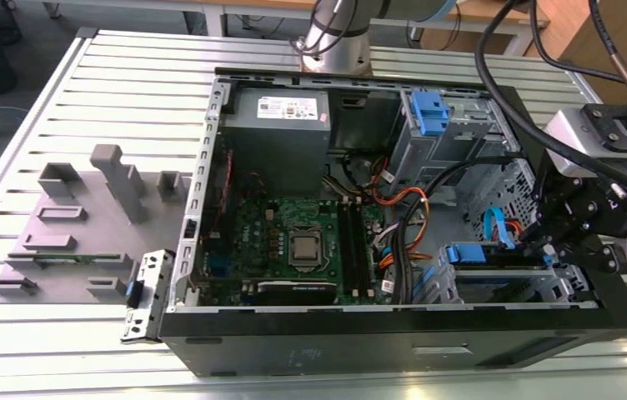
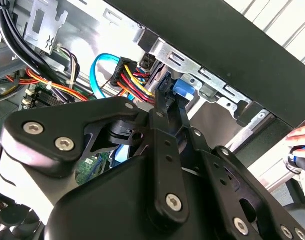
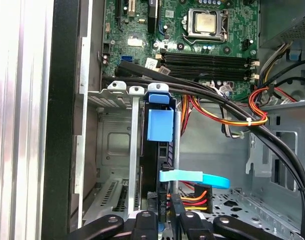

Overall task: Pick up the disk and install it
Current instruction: 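Insert the second disk wire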

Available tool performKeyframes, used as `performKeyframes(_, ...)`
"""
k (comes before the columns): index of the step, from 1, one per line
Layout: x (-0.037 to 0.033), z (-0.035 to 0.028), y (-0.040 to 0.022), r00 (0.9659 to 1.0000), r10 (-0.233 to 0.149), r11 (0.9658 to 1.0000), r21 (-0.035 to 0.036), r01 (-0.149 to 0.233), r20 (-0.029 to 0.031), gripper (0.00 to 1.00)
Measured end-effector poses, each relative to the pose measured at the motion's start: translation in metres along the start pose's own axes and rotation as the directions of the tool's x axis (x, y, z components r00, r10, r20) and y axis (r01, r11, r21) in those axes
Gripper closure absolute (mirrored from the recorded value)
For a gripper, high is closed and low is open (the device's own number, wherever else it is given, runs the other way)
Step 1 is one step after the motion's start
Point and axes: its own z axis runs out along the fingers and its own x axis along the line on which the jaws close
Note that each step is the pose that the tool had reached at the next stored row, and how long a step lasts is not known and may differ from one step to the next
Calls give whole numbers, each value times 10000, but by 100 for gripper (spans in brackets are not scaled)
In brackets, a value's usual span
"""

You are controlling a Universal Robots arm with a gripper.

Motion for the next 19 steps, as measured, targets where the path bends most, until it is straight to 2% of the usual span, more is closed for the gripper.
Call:
performKeyframes(7, 0, 0, 0, 10000, 0, 10000, 0, 0, 1, 75)
performKeyframes(8, 0, 0, 0, 10000, 0, 10000, 0, 0, -2, 76)
performKeyframes(9, 0, 0, 0, 10000, 0, 10000, 0, 0, -2, 83)
performKeyframes(19, -1, -14, 1, 10000, 0, 10000, -1, 0, 4, 83)
